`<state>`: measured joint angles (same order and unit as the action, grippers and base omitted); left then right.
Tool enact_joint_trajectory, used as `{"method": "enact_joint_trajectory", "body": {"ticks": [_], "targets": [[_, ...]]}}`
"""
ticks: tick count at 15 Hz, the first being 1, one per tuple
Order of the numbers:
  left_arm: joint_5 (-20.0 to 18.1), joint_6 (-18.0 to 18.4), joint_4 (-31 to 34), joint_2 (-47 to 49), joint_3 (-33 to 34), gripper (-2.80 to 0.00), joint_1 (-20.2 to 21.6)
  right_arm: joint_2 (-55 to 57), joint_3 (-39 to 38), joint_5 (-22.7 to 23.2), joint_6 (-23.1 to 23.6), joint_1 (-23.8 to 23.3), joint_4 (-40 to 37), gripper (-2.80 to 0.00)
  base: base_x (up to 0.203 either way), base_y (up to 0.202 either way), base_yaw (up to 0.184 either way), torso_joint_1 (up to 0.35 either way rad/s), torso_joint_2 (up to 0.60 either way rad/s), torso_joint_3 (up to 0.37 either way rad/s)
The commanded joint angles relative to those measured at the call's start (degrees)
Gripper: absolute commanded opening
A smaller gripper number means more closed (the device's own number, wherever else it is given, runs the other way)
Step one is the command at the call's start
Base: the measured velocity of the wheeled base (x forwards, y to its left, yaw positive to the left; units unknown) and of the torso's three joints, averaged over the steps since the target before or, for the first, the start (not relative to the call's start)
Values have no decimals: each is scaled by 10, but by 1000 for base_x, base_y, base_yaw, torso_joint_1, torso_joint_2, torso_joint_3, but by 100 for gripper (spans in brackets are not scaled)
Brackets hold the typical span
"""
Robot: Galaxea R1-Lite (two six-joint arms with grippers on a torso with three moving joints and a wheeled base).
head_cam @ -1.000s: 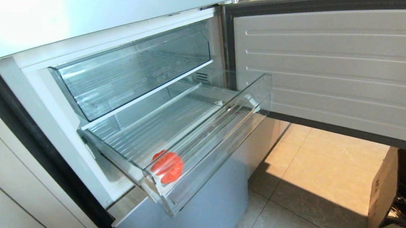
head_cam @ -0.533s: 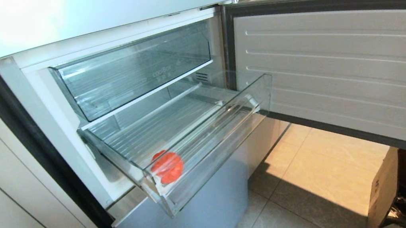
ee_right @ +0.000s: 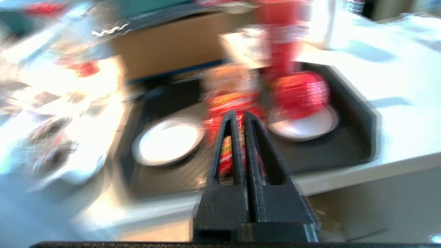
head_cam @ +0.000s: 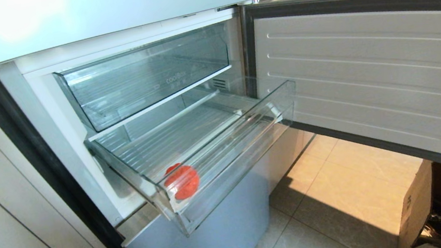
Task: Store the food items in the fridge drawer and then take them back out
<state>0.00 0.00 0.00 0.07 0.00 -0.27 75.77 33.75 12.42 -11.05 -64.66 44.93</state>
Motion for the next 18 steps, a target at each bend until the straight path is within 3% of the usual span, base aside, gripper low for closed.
{"method": "enact_joint_trajectory", "body": {"ticks": [1,3,5,7,9,11,14,18], "targets": [[0,0,0,0,0,-280,0,-154,-81,-1,19,119,-12,-280,0,0,0,0,0,0],[1,0,0,0,0,-280,0,-230,-145,-15,49,274,-33,-280,0,0,0,0,0,0],[0,0,0,0,0,-280,0,-349,-196,-50,75,445,-106,-280,0,0,0,0,0,0],[0,0,0,0,0,-280,0,-485,-233,-75,93,534,-232,-280,0,0,0,0,0,0],[0,0,0,0,0,-280,0,-606,-264,-90,111,585,-360,-280,0,0,0,0,0,0],[0,0,0,0,0,-280,-1,-715,-294,-98,137,616,-429,-280,0,0,0,0,0,0],[0,0,0,0,0,-280,0,-758,-338,-105,176,644,-451,-280,0,0,0,0,0,0],[0,0,0,0,0,-280,0,-758,-338,-110,173,645,-452,-280,0,0,0,0,0,0]]}}
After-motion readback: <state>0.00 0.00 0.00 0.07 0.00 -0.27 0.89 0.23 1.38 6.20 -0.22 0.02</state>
